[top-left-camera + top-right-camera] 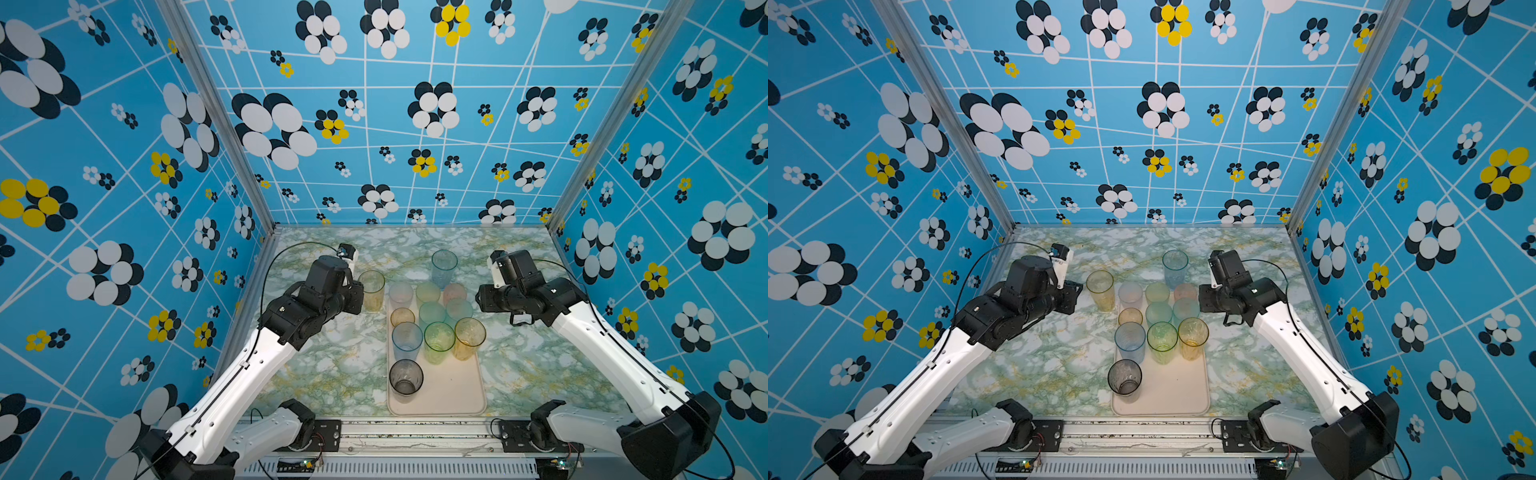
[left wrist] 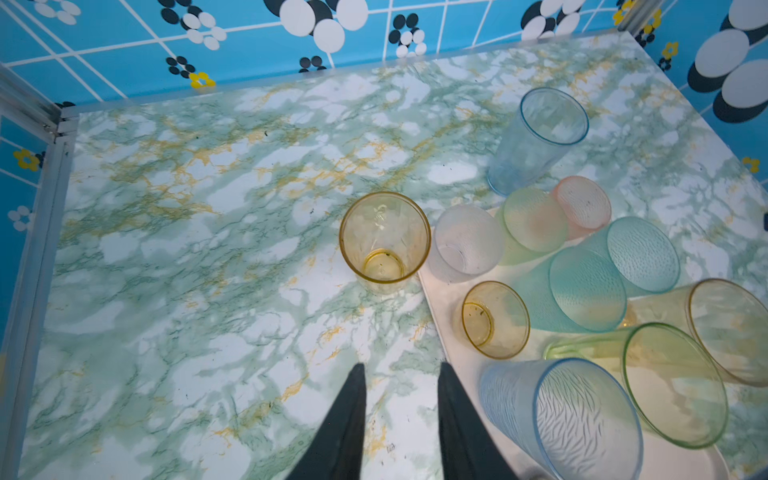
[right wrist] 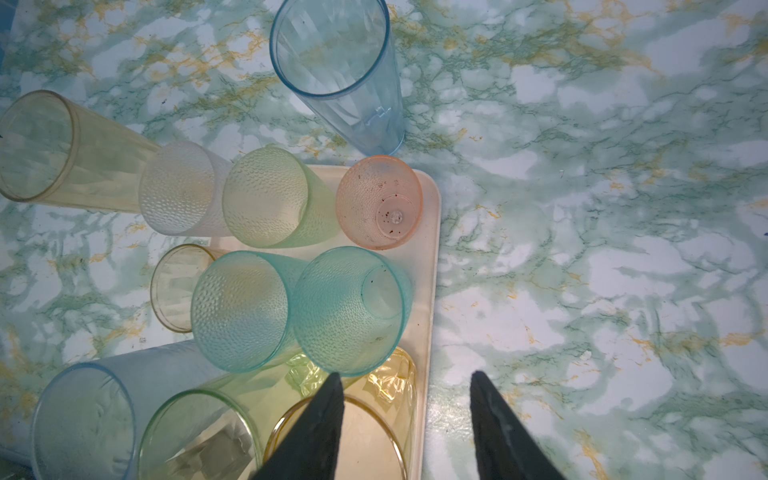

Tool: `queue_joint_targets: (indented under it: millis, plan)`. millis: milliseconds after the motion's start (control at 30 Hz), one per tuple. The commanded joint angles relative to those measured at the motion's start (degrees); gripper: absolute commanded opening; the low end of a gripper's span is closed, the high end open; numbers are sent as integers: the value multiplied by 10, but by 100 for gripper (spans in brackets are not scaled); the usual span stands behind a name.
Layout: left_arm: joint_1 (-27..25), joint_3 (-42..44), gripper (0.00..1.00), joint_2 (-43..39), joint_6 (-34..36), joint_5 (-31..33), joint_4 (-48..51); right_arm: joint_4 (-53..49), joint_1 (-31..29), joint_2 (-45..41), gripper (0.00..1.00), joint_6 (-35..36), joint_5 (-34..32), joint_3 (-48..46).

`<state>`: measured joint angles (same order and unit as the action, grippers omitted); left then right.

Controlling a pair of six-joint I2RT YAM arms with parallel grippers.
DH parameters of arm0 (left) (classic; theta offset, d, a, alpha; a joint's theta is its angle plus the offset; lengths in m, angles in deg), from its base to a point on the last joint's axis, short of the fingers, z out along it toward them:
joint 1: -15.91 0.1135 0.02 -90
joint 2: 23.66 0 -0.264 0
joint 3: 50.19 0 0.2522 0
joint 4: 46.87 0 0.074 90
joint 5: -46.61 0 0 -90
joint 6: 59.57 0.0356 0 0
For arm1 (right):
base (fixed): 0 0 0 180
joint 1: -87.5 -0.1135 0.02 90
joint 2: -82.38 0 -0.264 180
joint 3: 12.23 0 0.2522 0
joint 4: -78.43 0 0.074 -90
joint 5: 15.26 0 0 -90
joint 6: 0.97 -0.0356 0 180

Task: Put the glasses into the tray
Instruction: 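Raise left gripper over the yellow cup while right gripper reaches the tall blue cup, then lower the right gripper onto the tall pale blue cup rim and close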

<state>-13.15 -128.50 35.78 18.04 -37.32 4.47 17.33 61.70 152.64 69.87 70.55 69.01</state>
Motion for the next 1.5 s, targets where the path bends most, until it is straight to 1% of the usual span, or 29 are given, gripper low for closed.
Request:
queue_joint_targets:
  millis: [0,133,300,400,567,733,767,933,1200,1467]
  plan:
    - [10,45,32,-27,-7,4,-69,8,0,3,51,-16,-12,-3]
    - [22,78,33,-45,-9,29,-92,10,0,28,51,-11,-14,19]
    - [35,87,33,-41,0,44,-108,11,1,79,48,-10,-19,61]
    - [43,88,33,-35,5,40,-115,14,1,112,46,-6,-23,92]
    - [62,87,33,-19,5,16,-130,-1,13,179,43,15,-24,168]
    - [63,87,33,-5,1,-2,-143,-21,36,246,38,36,2,238]
    - [63,86,33,-2,1,-4,-142,-26,44,261,37,41,7,268]
    - [64,80,33,3,2,-6,-139,-48,67,322,32,59,30,330]
    - [65,70,33,14,3,-10,-136,-88,71,408,32,82,51,423]
    - [65,64,33,22,6,-9,-134,-110,71,452,30,89,48,466]
